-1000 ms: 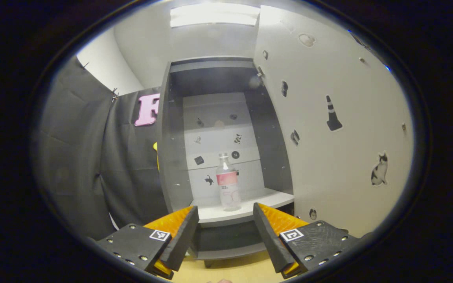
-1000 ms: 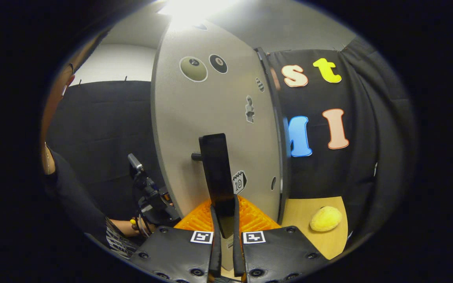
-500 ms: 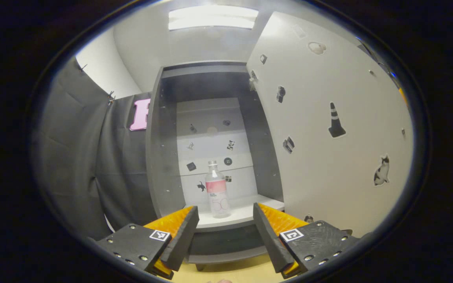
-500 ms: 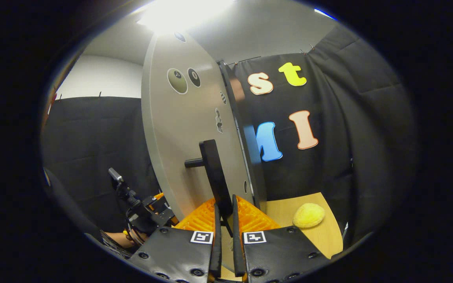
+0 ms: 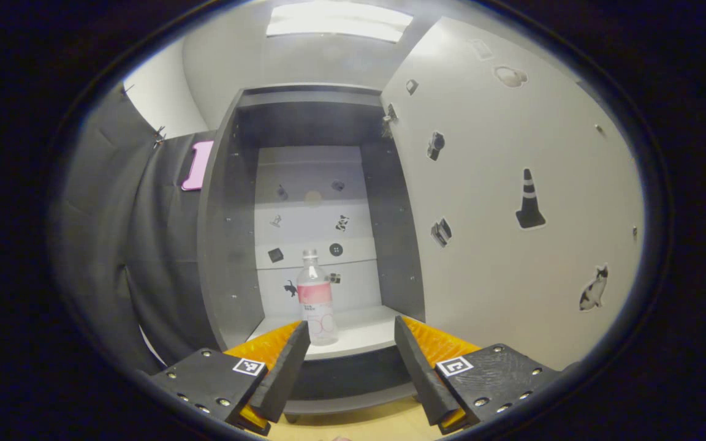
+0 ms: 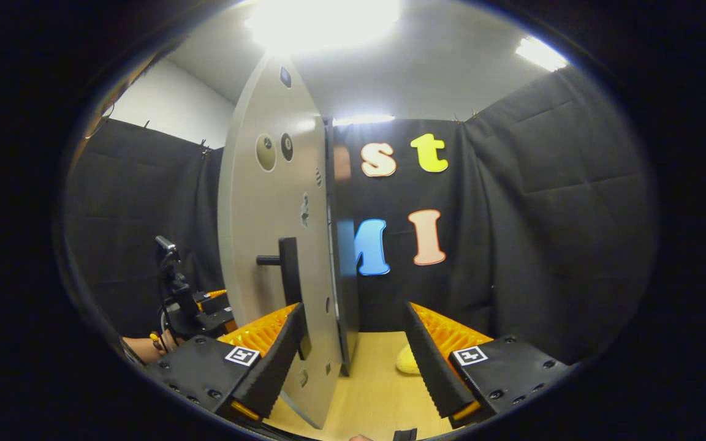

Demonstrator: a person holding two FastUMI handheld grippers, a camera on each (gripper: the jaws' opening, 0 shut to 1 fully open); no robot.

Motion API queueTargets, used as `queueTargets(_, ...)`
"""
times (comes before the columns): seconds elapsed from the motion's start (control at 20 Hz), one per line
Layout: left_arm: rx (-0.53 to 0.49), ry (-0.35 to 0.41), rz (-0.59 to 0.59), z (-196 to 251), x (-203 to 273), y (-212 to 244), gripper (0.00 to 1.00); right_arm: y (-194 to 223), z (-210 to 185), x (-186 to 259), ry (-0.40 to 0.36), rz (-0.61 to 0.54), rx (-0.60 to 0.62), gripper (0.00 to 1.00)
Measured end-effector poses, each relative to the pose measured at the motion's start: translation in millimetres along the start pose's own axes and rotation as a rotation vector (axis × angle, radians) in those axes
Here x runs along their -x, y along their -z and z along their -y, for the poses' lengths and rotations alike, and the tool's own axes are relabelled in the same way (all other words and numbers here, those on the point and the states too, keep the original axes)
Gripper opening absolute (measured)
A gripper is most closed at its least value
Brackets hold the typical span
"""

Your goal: Open the cabinet door with the right hand, grasp the bottle in the cabinet with the left hand and place it on the coaster, then close the cabinet door with the right hand.

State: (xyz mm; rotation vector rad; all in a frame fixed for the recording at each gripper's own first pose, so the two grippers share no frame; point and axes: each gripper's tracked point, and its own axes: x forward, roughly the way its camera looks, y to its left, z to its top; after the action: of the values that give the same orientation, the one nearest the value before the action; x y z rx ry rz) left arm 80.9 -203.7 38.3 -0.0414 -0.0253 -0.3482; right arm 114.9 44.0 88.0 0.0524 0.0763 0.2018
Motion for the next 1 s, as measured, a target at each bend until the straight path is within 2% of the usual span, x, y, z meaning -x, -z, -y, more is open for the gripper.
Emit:
queueTargets(0.05, -0.002, -0.002, -0.001, -1, -5, -2, 0.84, -1, 12, 0, 0.037, 0.010, -0.003, 0.97)
queueTargets(0.15, -0.004, -0.012, -0.009, -9, -18, -3, 0.84, 3, 34, -1, 0.102, 0.003, -0.007, 0.93)
queueTargets(0.2, -0.003, -0.019, -0.017, -14, -23, -5, 0.84, 6, 41, -2, 0.125, -0.001, -0.006, 0.98)
queueTargets(0.25, -0.002, -0.021, -0.025, -17, -29, -6, 0.84, 10, 48, -6, 0.140, -0.008, -0.003, 0.93)
queueTargets(0.3, 0.004, -0.021, -0.032, -22, -37, -8, 0.86, 15, 54, -7, 0.156, -0.016, -0.003, 0.98)
queueTargets(0.35, 0.011, -0.023, -0.036, -26, -47, -10, 0.86, 20, 59, -9, 0.168, -0.024, -0.005, 0.98)
queueTargets(0.8, 0.042, -0.082, -0.136, -71, -141, 25, 0.84, 55, 88, -20, 0.216, -0.125, 0.001, 0.98)
queueTargets(1.0, 0.048, -0.075, -0.168, -76, -168, 43, 0.84, 64, 101, -24, 0.237, -0.156, -0.005, 0.98)
